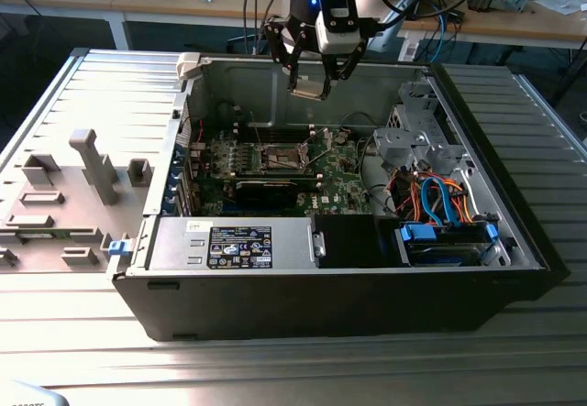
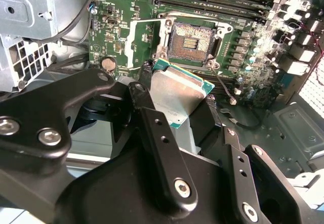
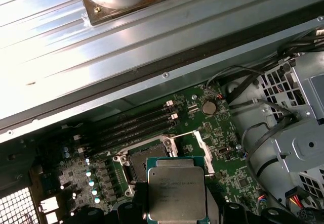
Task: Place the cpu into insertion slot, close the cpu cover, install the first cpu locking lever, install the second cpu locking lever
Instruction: 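Place the cpu into insertion slot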
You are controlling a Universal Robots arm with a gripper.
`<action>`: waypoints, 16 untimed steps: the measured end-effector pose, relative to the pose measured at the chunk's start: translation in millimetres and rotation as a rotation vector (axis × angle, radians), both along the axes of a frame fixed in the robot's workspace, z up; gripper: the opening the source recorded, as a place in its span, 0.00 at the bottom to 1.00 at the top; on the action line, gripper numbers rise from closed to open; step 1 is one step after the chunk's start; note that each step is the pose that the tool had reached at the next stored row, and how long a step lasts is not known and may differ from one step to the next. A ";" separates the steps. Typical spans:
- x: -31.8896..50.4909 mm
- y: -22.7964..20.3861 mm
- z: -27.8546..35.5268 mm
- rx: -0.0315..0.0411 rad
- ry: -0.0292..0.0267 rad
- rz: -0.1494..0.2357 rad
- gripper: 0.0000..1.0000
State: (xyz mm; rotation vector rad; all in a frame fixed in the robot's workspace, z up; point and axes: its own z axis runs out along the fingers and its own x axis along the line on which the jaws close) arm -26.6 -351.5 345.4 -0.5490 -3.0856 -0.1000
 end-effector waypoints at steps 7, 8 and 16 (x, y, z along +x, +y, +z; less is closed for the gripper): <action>0.0 0.0 -0.3 0.0001 0.0000 -0.007 0.55; 0.0 0.0 -0.6 0.0000 0.0000 -0.014 0.55; 0.0 0.0 -1.2 0.0000 0.0000 -0.033 0.55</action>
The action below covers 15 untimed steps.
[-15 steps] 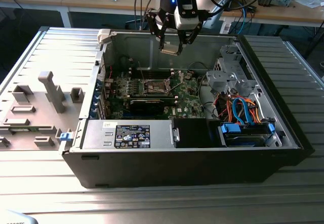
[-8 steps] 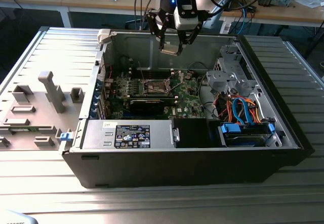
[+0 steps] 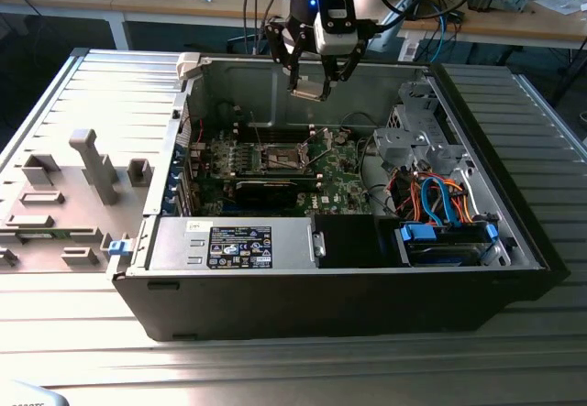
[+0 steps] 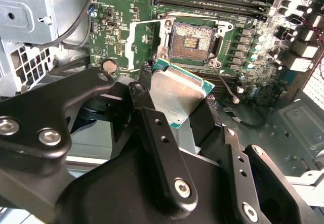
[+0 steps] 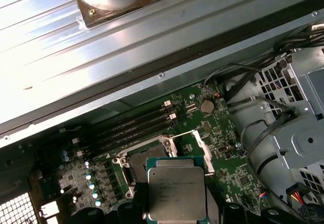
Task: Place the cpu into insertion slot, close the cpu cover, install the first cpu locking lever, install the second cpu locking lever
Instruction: 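Place the cpu into insertion slot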
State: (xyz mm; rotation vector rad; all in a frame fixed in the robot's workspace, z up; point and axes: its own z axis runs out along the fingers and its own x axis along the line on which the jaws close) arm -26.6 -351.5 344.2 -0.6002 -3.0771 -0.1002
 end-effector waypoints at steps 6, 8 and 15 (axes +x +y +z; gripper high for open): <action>0.0 0.0 -0.3 0.0000 0.0000 -0.005 0.55; 0.0 0.0 -0.4 0.0001 0.0000 -0.006 0.55; 0.0 0.0 -0.7 0.0001 -0.0001 -0.010 0.55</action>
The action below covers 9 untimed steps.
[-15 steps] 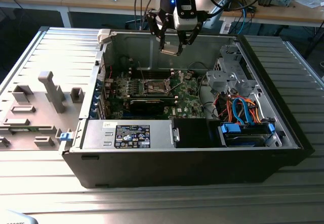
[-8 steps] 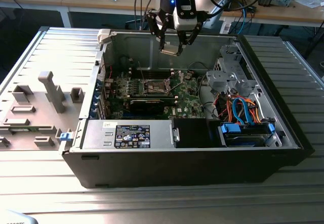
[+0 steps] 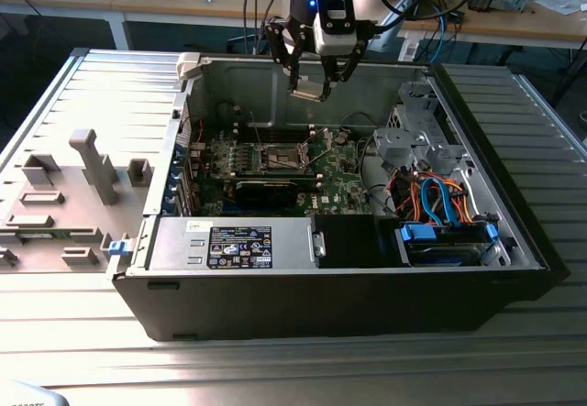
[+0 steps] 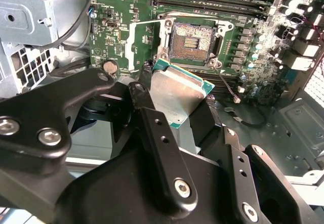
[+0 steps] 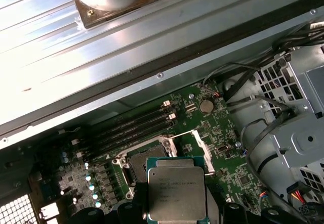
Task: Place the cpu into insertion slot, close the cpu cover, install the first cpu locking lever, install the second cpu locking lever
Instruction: 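Place the cpu into insertion slot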
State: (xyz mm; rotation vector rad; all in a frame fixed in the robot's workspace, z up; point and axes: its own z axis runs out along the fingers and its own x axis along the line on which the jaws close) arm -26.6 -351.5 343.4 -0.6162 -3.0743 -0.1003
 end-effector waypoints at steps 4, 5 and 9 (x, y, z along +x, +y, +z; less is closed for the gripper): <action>0.0 0.0 -0.2 -0.0001 0.0001 -0.004 0.55; 0.0 0.0 -0.3 0.0000 0.0001 -0.005 0.55; 0.0 0.0 -0.4 -0.0001 0.0001 -0.008 0.55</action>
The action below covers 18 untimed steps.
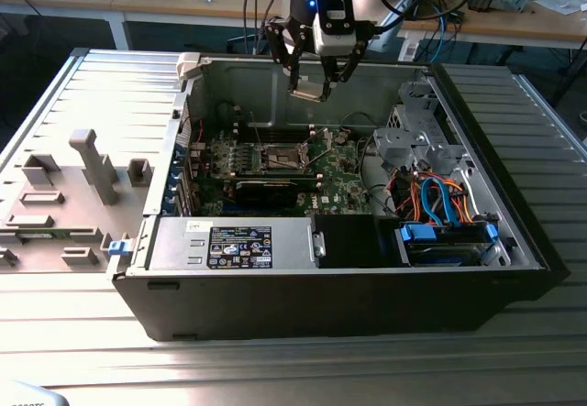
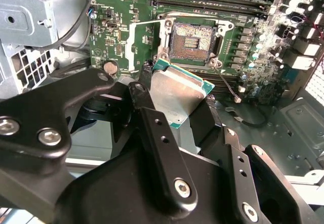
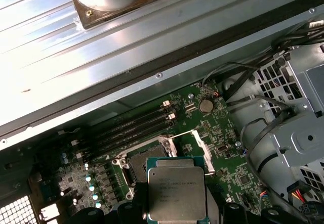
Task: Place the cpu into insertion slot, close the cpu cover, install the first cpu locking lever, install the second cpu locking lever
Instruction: 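Place the cpu into insertion slot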
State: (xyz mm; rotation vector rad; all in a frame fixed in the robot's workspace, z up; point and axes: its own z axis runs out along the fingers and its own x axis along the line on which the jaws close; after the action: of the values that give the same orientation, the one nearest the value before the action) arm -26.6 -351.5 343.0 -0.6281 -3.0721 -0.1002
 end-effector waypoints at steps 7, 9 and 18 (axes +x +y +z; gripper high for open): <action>0.0 0.0 -0.3 0.0001 -0.0001 -0.007 0.55; 0.0 0.0 -0.4 0.0000 -0.0001 -0.009 0.55; 0.0 0.0 -0.8 0.0001 -0.0001 -0.016 0.55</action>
State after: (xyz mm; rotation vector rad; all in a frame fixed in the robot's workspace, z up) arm -26.6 -351.5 342.3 -0.6523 -3.0676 -0.1004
